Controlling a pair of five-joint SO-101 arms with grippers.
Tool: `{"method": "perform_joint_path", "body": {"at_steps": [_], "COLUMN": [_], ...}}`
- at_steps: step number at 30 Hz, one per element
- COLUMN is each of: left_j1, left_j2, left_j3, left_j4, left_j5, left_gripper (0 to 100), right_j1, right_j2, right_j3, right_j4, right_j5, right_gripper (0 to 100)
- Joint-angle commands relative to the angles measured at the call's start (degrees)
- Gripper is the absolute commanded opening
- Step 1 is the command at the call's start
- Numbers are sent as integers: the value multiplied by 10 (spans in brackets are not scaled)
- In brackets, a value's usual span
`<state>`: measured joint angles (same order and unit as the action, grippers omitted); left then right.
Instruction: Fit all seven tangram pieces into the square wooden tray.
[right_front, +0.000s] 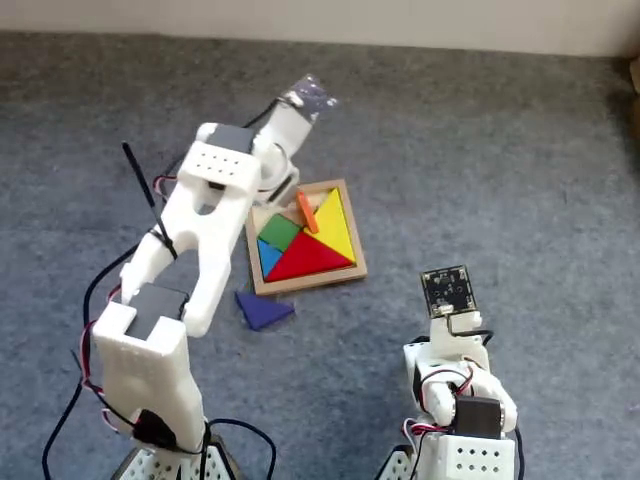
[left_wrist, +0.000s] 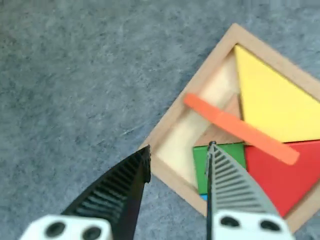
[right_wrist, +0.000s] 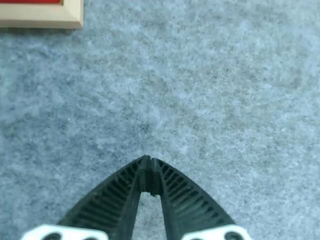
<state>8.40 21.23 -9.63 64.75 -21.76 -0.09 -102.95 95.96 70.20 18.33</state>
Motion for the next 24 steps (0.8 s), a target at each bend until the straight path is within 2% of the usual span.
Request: {"method": "perform_joint_path", "body": {"at_steps": [1, 12, 18, 24], "left_j1": [-16, 24, 50, 73], "left_j2": [-36, 7, 83, 99], "left_j3": [-11, -19, -93, -179], "left_j4": [-11, -52, -47, 19], "left_j5": [-5, -5, -3, -2], "left_gripper": [188, 188, 188, 188], "right_j1": [6, 6, 7, 7], "right_j2": [-7, -7, -7, -7], "right_j3": [38, 38, 38, 38], "right_j4": [1, 1, 1, 1], "right_j5": [7, 7, 7, 7], "right_gripper": [6, 6, 6, 6]}}
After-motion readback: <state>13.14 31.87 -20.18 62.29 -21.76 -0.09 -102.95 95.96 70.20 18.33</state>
